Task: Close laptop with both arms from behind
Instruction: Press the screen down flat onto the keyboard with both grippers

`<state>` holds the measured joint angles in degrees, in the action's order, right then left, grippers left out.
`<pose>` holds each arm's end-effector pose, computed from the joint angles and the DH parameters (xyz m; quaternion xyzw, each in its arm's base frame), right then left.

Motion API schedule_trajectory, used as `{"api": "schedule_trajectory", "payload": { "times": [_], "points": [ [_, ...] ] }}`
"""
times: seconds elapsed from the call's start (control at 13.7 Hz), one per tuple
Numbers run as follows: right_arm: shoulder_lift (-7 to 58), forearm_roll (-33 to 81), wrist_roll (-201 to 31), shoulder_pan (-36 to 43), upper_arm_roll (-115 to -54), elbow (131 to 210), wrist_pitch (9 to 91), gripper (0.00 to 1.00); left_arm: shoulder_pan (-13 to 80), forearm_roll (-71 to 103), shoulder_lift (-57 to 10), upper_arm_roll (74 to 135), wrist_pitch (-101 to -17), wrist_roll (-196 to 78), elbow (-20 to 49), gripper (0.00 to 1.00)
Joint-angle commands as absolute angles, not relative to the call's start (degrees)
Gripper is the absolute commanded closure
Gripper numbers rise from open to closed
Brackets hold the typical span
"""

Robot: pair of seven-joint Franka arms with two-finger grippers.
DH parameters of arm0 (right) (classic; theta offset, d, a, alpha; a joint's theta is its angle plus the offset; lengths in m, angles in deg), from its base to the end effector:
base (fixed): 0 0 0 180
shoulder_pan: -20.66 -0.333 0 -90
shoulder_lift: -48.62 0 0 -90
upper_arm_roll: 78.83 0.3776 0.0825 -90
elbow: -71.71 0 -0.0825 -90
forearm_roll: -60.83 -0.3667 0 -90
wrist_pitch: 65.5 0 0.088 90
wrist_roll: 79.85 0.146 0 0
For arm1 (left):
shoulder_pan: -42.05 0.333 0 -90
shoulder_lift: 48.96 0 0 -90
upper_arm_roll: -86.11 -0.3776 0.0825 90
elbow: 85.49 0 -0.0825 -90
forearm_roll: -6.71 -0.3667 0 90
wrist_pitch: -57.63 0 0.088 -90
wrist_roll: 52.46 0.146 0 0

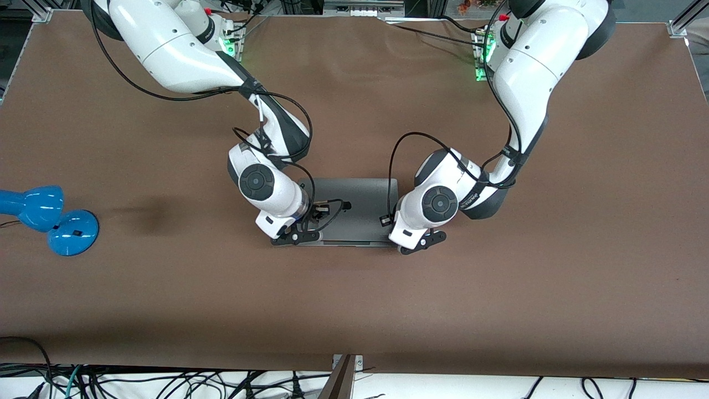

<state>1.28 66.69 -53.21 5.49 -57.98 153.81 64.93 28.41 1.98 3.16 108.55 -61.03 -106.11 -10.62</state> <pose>0.6542 0.3940 0.2423 -0.9938 -0.0545 0.0175 0.0954 0.6608 -0.3812 0.2205 0.9730 0.1923 -0.1141 0.0566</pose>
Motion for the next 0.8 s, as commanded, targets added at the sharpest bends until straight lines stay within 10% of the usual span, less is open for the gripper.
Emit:
{"api": "schedule_trajectory", "payload": {
  "times": [0.0,0.73],
  "points": [
    [0.6,68.4,-55.2,5.3,-58.7,153.6,66.9,1.0,27.4,-0.4,5.4,107.8,-60.7,-107.3,-13.9,1.0],
    [-2.6,74.2,-57.4,5.2,-58.9,153.7,74.0,1.0,26.9,-0.5,7.8,106.2,-63.0,-107.2,-14.6,1.0]
  ]
}}
